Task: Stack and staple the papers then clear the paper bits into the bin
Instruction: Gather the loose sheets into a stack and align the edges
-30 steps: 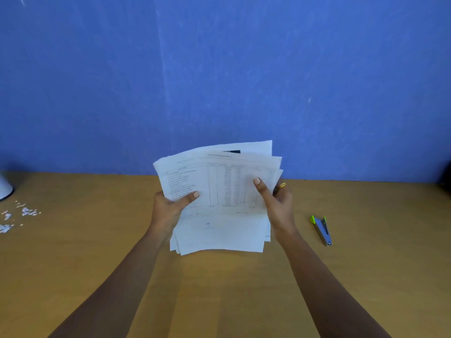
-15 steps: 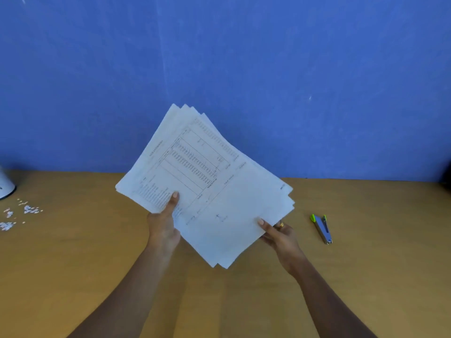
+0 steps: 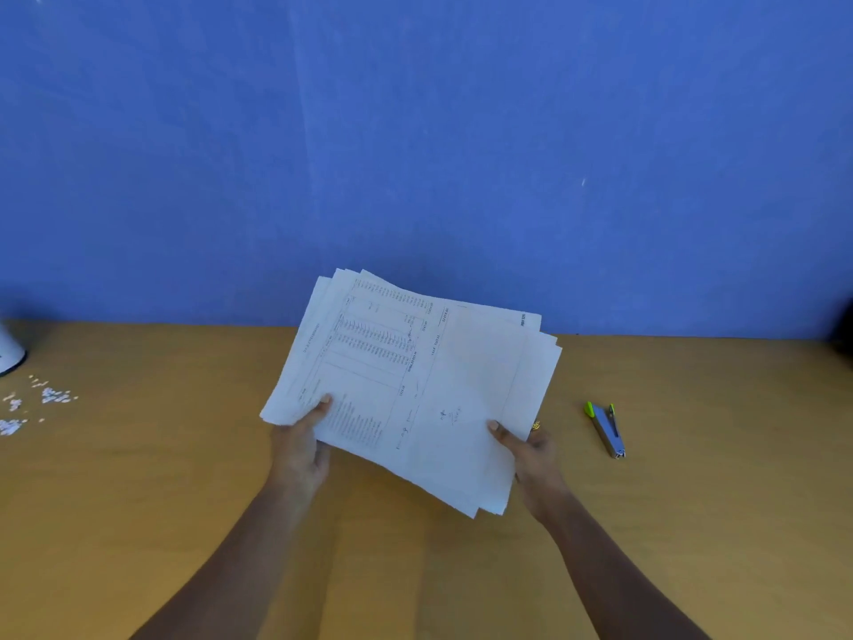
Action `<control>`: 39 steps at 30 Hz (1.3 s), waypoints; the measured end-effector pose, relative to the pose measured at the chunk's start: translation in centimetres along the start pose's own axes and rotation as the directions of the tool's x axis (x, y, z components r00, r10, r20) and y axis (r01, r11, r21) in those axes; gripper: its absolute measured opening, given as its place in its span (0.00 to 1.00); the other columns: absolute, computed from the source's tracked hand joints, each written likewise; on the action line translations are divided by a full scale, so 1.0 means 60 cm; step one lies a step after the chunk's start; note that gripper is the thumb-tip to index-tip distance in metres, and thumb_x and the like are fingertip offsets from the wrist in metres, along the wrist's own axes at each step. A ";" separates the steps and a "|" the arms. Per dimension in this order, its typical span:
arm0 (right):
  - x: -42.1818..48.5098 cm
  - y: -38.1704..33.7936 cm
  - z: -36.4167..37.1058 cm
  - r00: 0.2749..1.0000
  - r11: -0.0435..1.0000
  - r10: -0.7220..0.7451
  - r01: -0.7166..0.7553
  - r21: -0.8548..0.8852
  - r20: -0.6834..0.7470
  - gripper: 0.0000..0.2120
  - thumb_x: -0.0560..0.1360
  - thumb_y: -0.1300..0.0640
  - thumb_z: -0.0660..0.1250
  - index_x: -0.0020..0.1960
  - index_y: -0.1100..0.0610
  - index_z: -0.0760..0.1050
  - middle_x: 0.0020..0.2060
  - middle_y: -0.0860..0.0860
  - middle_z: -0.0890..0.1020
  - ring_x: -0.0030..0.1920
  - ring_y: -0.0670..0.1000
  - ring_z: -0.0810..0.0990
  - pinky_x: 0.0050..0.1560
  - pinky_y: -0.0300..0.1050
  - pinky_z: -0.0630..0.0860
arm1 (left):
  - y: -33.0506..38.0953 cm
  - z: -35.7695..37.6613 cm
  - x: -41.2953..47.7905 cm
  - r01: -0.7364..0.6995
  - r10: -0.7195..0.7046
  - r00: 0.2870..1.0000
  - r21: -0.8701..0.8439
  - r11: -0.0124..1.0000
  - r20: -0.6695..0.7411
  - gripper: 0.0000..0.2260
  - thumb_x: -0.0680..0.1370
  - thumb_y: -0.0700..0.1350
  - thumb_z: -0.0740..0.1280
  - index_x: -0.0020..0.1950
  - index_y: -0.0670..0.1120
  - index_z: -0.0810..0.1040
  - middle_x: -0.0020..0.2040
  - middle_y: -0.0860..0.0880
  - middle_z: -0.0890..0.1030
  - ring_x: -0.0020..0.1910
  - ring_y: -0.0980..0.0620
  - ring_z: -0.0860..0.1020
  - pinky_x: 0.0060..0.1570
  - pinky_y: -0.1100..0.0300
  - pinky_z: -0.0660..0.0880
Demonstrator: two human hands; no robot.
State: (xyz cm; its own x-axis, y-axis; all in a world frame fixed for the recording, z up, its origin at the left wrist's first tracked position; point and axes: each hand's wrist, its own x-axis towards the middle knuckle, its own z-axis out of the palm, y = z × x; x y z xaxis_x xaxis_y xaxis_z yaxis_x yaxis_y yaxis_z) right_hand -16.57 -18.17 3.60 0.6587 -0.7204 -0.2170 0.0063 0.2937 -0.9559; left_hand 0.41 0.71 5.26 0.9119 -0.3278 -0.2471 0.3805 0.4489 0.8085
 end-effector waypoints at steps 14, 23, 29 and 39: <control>0.032 -0.037 -0.029 0.977 0.985 -0.139 0.153 -0.077 0.160 0.13 0.70 0.62 0.70 0.55 0.58 0.78 0.49 0.51 0.85 0.49 0.51 0.84 0.44 0.43 0.81 | 0.082 -0.050 0.051 -0.162 -0.088 0.924 0.588 0.792 0.372 0.15 0.69 0.37 0.72 0.53 0.49 0.78 0.50 0.52 0.84 0.53 0.48 0.80 0.53 0.46 0.76; 0.029 -0.037 -0.038 0.967 0.979 -0.126 0.158 -0.132 0.223 0.13 0.66 0.64 0.74 0.49 0.55 0.81 0.46 0.50 0.86 0.47 0.49 0.84 0.40 0.39 0.79 | 0.062 -0.052 0.036 -0.188 -0.100 0.900 0.583 0.790 0.425 0.28 0.47 0.60 0.80 0.44 0.52 0.84 0.49 0.52 0.85 0.48 0.52 0.82 0.47 0.55 0.77; 0.028 -0.036 -0.020 0.978 0.982 -0.107 0.132 -0.135 0.177 0.15 0.64 0.65 0.76 0.48 0.53 0.79 0.45 0.49 0.85 0.46 0.48 0.84 0.42 0.42 0.80 | 0.051 -0.033 0.033 -0.187 -0.097 0.907 0.598 0.780 0.410 0.24 0.57 0.47 0.77 0.52 0.48 0.80 0.53 0.47 0.83 0.53 0.46 0.80 0.51 0.48 0.76; 0.027 -0.046 -0.018 0.984 0.985 -0.134 0.146 -0.096 0.118 0.12 0.68 0.67 0.72 0.45 0.52 0.79 0.41 0.45 0.85 0.41 0.43 0.84 0.39 0.39 0.81 | 0.053 -0.025 0.039 -0.213 -0.013 0.925 0.548 0.809 0.379 0.12 0.70 0.35 0.70 0.51 0.46 0.80 0.50 0.50 0.84 0.50 0.50 0.81 0.47 0.55 0.76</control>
State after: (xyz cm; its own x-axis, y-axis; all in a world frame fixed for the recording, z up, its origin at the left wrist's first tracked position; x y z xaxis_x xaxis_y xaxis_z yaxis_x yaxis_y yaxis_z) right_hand -16.34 -20.81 5.66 0.7360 -0.6741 -0.0621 0.0301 0.1243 -0.9918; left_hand 3.99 2.58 6.44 0.7802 -0.6245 -0.0365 0.0289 -0.0224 0.9993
